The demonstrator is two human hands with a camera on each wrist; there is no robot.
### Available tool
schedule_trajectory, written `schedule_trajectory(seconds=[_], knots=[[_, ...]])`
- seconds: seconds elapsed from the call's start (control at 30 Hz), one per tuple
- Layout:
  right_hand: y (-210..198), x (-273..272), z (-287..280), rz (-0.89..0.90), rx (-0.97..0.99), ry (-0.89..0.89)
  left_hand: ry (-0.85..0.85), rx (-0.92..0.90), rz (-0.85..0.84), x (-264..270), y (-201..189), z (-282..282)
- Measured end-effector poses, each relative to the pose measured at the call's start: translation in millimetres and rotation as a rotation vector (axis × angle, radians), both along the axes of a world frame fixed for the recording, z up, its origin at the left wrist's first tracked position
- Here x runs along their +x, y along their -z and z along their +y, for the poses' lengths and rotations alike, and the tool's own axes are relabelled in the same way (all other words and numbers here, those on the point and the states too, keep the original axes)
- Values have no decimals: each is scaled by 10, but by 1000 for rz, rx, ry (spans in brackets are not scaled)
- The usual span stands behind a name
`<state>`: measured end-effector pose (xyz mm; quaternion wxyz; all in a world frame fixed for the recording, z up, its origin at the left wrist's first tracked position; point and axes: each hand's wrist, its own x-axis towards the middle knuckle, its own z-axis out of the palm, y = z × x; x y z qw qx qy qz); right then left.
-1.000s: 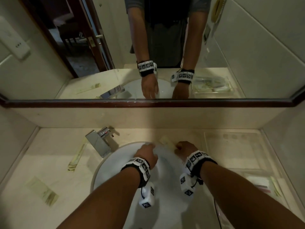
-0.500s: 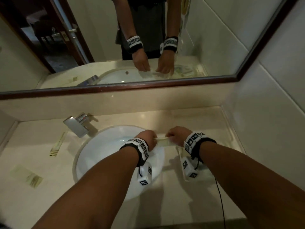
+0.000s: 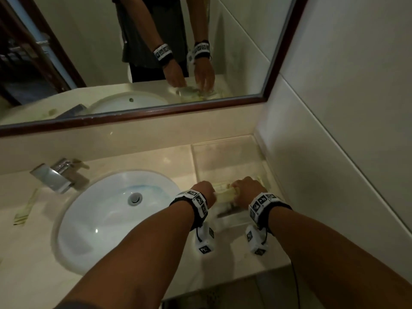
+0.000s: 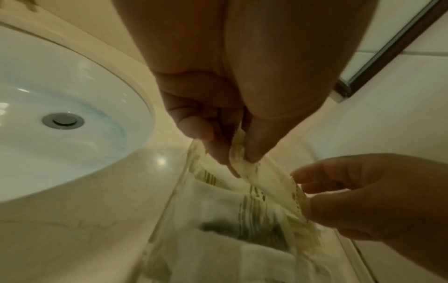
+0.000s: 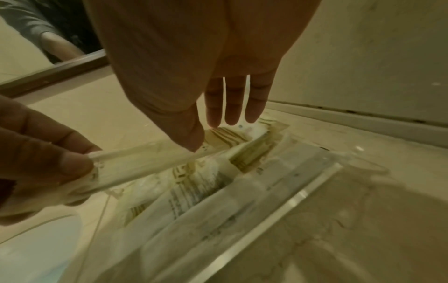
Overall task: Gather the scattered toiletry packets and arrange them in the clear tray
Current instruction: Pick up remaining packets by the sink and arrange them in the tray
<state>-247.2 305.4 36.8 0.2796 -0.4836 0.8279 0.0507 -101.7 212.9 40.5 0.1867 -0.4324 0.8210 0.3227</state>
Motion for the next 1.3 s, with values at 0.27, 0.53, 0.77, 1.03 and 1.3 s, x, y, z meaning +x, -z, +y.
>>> schedule_trajectory(seconds=[0.27, 0.53, 0.77, 1.03, 1.3], knots=[[129, -257, 353, -54, -100, 104, 53, 31, 2, -297, 156, 223], [197, -221, 501, -64, -82, -8, 70, -18, 4, -486, 281, 348], [259, -243, 578, 1, 58, 39, 118, -52, -19, -484, 308, 359], [217, -296, 571, 56, 35, 50, 162, 1, -9, -491, 270, 367], [259, -225, 550, 127, 152, -9, 221, 30, -64, -422, 232, 419]])
